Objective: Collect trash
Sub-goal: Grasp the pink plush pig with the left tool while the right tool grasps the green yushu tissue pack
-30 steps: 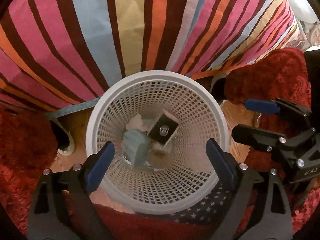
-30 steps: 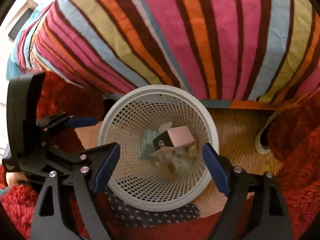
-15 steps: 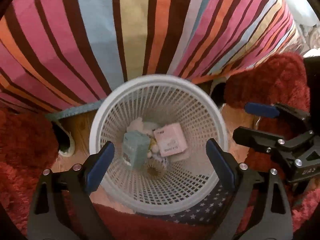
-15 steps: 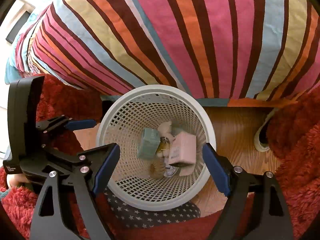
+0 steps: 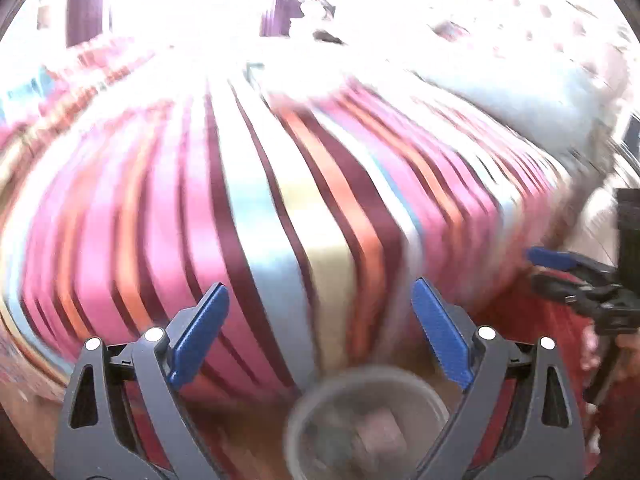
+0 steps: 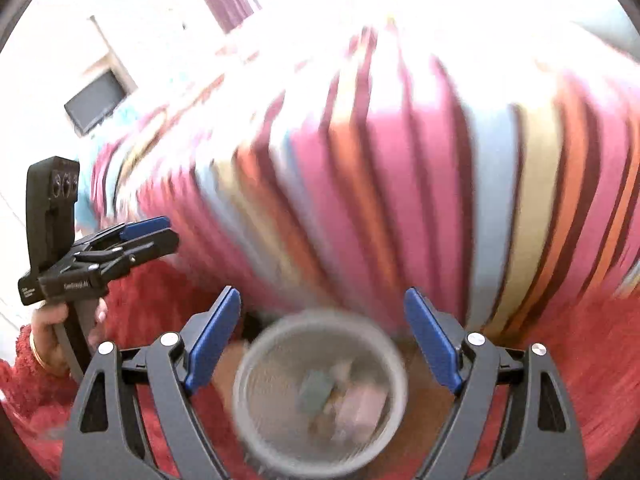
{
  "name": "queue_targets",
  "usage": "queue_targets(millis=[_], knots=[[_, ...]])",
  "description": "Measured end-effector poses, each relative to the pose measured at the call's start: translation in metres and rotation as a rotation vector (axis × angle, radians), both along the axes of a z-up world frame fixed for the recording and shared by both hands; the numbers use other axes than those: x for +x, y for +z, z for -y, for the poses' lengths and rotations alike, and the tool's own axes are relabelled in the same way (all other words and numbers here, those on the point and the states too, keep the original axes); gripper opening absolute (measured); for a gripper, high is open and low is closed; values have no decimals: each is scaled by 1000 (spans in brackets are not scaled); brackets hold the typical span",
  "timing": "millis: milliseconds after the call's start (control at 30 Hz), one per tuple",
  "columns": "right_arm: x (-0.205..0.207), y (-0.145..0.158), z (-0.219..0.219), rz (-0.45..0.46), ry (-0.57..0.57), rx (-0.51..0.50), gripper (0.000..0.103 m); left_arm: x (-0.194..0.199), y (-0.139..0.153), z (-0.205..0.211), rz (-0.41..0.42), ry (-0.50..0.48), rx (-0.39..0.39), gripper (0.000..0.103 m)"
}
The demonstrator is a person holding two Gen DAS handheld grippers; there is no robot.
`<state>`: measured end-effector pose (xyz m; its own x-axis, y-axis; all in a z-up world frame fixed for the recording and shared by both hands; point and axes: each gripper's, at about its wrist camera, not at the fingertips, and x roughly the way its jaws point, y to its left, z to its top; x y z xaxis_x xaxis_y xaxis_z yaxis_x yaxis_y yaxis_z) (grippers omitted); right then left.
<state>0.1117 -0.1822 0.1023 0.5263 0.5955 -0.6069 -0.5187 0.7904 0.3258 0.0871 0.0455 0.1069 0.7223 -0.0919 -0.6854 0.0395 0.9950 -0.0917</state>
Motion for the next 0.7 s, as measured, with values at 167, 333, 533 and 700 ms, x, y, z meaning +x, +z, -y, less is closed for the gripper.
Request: queue_targets(millis=[167,333,533,700], knots=[[68,45,3,182,-140,-42,80,88,27,-11,74,35,-4,90],[160,59,-23,201,-201,-161,80,176,17,-20,9,76,-27,90],[257,53,-60,119,-229,-270,80,219,2,-28,-31,109,-50,90],[314,38,-88,77,-233,-340,80,235,-8,-26,-71,104,-36,90]])
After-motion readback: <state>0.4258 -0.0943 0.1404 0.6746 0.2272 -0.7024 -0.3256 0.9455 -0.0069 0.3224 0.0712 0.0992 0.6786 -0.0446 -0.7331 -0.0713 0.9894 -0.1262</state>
